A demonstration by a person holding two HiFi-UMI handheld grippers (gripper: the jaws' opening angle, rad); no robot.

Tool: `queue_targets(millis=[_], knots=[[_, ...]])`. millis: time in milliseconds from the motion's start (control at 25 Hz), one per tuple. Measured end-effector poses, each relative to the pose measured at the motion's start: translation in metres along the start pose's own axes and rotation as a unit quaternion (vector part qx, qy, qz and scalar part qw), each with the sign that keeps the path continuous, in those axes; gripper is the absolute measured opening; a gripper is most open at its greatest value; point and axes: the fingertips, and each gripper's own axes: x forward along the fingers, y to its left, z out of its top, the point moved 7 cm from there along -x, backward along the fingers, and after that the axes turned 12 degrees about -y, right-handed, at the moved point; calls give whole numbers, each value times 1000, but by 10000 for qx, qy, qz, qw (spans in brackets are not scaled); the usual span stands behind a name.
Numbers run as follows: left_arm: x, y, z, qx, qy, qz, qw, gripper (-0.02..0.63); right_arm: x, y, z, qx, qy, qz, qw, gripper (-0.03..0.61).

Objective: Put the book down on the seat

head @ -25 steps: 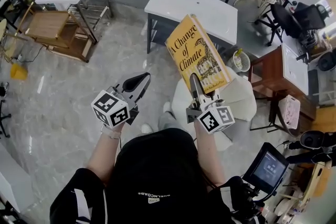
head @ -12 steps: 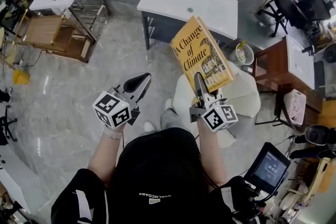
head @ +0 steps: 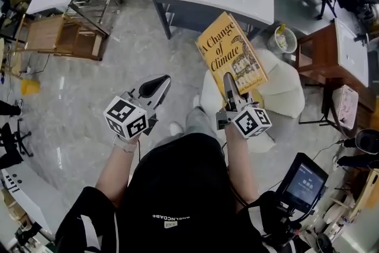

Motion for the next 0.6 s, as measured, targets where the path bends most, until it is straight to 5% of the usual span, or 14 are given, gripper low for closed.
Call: queue_targets(millis=[600], knots=[[80, 9, -34, 55, 847, -95, 9963, 15, 7, -146, -53, 1189, 288, -1099, 9864, 160]])
